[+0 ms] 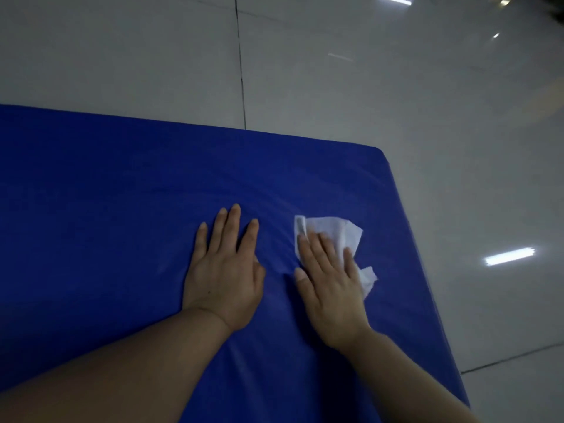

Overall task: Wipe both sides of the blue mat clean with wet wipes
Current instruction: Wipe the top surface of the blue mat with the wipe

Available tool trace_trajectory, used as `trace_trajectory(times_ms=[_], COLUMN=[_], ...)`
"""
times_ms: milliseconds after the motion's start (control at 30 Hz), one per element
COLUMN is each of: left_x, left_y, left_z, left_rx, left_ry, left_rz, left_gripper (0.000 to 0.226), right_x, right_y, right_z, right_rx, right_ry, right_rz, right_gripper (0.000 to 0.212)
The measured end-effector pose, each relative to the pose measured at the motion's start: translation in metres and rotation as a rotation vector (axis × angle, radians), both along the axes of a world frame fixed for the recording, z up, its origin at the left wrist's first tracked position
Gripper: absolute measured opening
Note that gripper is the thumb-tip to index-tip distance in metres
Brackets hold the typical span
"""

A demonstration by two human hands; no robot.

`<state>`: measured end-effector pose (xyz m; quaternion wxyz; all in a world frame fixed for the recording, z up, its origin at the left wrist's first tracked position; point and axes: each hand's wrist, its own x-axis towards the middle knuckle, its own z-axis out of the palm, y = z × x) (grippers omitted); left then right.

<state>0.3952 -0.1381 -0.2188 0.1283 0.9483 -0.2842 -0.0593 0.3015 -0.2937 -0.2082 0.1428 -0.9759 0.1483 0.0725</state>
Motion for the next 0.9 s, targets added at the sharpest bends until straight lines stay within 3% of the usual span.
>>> trace_trajectory(times_ms=[33,100,200,233,300,367,467,533,633,900], left_x=[0.0,0.0,-0.001,-0.001,0.0,0.0,0.0,0.001,0.0,-0.027], left_y=[0.0,0.0,0.0,0.0,0.002,0.002,0.001,0.001,0.002,0.025], left_z=[0.001,0.003,0.006,0.007,0.009,0.011,0.014,0.015,0.015,0.012], left_rx=[-0.008,-0.036,-0.052,-0.051,-0.043,-0.031,0.004,0.012,0.002,-0.205], left_ry=[0.013,0.034,0.037,0.046,0.061,0.073,0.082,0.083,0.084,0.054], left_rz=[-0.002,0.003,0.019,0.018,0.015,0.015,0.009,0.011,0.016,-0.086], left_gripper=[0.068,0.072,0.065,0.064,0.065,0.066,0.066,0.065,0.063,0.046], right_x=[-0.004,-0.011,-0.015,-0.015,-0.015,-0.024,-0.046,-0.048,-0.037,-0.034], right_y=[-0.002,-0.035,-0.083,-0.082,-0.048,-0.003,0.01,-0.011,-0.029,-0.025], right_z=[0.0,0.001,0.007,0.007,0.007,0.006,0.004,0.004,0.0,-0.001], right_rx=[0.001,-0.075,-0.04,-0.04,-0.086,0.019,0.096,0.038,-0.012,-0.108], right_ry=[-0.035,-0.131,0.073,0.122,0.067,-0.046,-0.014,-0.092,0.062,0.051], right_rz=[0.046,-0.068,-0.504,-0.531,-0.351,-0.113,0.08,-0.065,-0.347,-0.362], right_gripper=[0.069,0.057,0.046,0.045,0.052,0.068,0.061,0.057,0.067,0.076])
